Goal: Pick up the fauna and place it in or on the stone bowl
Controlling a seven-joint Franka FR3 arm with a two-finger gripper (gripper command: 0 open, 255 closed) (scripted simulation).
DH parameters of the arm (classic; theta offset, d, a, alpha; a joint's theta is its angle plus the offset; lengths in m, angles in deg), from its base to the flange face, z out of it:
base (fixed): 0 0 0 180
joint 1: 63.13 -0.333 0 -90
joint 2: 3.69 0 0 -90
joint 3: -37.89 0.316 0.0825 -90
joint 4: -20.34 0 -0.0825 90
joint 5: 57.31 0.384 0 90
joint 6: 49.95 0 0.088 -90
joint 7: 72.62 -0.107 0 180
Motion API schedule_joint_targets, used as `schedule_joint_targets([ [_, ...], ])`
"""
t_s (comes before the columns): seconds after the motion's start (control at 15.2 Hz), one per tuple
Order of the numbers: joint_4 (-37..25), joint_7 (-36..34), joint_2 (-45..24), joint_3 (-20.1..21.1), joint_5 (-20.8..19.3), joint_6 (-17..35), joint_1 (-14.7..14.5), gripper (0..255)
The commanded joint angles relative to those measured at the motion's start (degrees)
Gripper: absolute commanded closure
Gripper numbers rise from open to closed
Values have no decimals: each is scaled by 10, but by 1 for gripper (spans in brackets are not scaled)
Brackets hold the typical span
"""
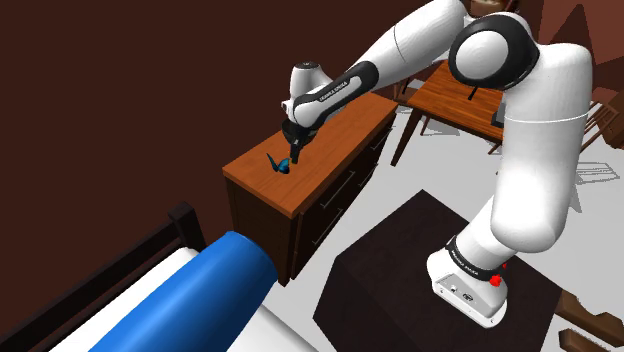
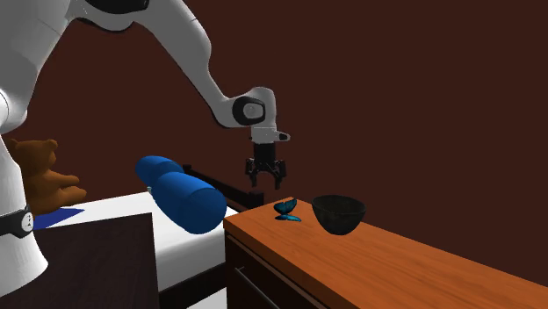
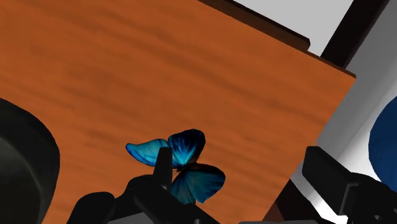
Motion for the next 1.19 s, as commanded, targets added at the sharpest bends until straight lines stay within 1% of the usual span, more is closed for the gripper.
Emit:
schedule_joint_targets([
  [0.0, -44, 11, -49, 3, -2, 5, -3, 0],
  [0.07, -53, 12, -58, 4, -3, 5, -3, 0],
  [0.53, -62, 9, -104, -1, -8, 42, -7, 0],
  [1.06, -62, 9, -104, -1, -8, 42, -7, 0],
  [1.12, -62, 9, -104, -1, -8, 42, -7, 255],
])
